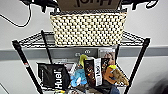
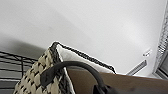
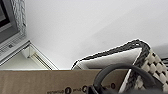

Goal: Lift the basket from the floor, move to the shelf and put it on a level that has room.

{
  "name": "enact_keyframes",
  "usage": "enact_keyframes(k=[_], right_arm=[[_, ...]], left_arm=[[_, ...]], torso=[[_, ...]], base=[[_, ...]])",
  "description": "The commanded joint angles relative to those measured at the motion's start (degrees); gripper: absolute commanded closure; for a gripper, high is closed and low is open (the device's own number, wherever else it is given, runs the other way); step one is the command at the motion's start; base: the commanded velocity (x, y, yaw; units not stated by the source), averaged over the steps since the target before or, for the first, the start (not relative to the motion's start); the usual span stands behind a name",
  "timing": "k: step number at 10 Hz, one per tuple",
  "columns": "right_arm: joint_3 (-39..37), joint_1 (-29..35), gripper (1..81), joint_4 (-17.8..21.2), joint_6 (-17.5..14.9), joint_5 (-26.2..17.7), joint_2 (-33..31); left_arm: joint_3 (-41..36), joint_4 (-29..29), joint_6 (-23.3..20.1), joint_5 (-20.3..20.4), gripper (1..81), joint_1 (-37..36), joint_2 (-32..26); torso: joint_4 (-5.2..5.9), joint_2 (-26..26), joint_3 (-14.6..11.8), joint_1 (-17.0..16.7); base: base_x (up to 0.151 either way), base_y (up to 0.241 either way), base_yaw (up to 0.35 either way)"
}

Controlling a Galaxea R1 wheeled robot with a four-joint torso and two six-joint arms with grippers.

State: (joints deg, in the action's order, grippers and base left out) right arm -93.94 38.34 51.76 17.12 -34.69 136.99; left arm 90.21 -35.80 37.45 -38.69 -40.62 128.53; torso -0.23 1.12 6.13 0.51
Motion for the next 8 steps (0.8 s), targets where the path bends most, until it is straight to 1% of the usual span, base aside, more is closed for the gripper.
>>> enact_keyframes(k=[1,4,5,6,8], right_arm=[[-6.2,6.1,81.1,1.4,-2.9,2.4,4.0],[-10.1,2.2,81.1,1.4,-5.1,1.6,5.1],[-11.3,1.0,81.1,1.4,-5.3,0.9,5.3],[-12.1,0.2,81.1,1.7,-6.6,0.6,5.6],[-12.6,-0.1,81.1,1.8,-6.7,0.6,6.1]], left_arm=[[5.1,-0.2,-2.6,2.0,81.1,-6.4,2.3],[8.8,-0.3,-4.4,0.6,81.1,-4.0,3.4],[9.0,-0.2,-4.5,0.4,81.1,-3.5,3.4],[8.9,-0.3,-4.8,0.3,81.1,-3.5,3.5],[8.8,-0.4,-4.9,0.3,81.1,-3.5,3.1]], torso=[[0.0,0.0,0.0,0.0],[0.0,0.0,0.0,0.0],[0.0,0.0,0.0,0.0],[0.0,0.0,0.0,0.0],[0.0,0.0,0.0,0.0]], base=[[0.0,0.0,0.0],[0.0,0.0,0.0],[0.0,0.0,0.0],[0.0,0.0,0.0],[0.0,0.0,0.0]])
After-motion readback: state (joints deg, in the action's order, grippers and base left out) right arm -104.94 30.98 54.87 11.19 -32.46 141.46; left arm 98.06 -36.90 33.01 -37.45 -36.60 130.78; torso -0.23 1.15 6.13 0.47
